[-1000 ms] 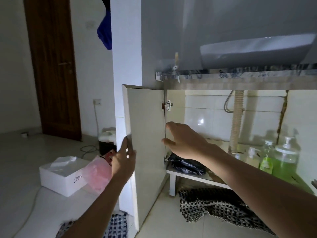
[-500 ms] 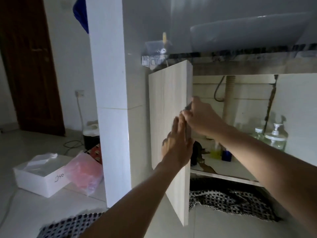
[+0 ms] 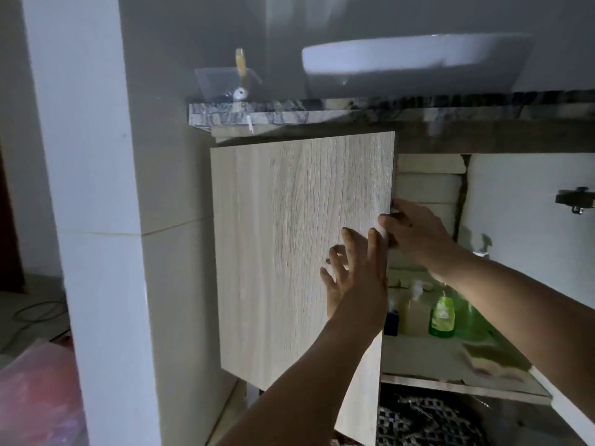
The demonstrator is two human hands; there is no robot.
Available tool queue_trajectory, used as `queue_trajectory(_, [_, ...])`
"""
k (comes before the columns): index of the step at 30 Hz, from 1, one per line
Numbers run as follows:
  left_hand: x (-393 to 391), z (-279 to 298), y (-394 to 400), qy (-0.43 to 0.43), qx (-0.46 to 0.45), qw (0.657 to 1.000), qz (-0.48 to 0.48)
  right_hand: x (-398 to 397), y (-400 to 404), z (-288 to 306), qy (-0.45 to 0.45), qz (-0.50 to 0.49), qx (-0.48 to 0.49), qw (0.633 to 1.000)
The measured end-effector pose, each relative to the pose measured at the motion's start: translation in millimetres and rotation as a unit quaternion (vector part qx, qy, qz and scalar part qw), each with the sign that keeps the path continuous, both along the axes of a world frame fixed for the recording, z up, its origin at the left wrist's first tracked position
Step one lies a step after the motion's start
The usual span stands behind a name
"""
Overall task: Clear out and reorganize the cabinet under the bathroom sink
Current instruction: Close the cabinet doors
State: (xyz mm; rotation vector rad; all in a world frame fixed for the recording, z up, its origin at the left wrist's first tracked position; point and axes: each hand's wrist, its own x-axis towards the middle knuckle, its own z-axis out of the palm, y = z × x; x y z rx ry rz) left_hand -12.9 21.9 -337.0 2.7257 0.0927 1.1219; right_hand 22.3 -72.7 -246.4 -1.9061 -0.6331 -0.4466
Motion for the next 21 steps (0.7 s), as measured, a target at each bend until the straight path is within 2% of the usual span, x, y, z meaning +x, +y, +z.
queue_trajectory(4, [26.1,0.1,27.3,0.097,0.083,0.991,-0.034,31.7,2.7,-2.1,0.024,-0.031,0.015,0.999])
queue_trajectory(9, [39.5,14.4,66.4,0.218,0.080,0.972,-0.039,68.9,8.6,-2.6,0.042,-0.050,0.049,0.997])
queue_trajectory(16, [60.0,19.1,79.8,0.230,0.055,0.969,-0.067,111.3,11.2,-6.0,0.059,-0.035,0.065,0.996])
queue_trajectory(21, [70.7,9.0,74.6,0.239,0.069,0.968,-0.031,125.3,12.3,-12.5,0.057,-0.044,0.058,0.996])
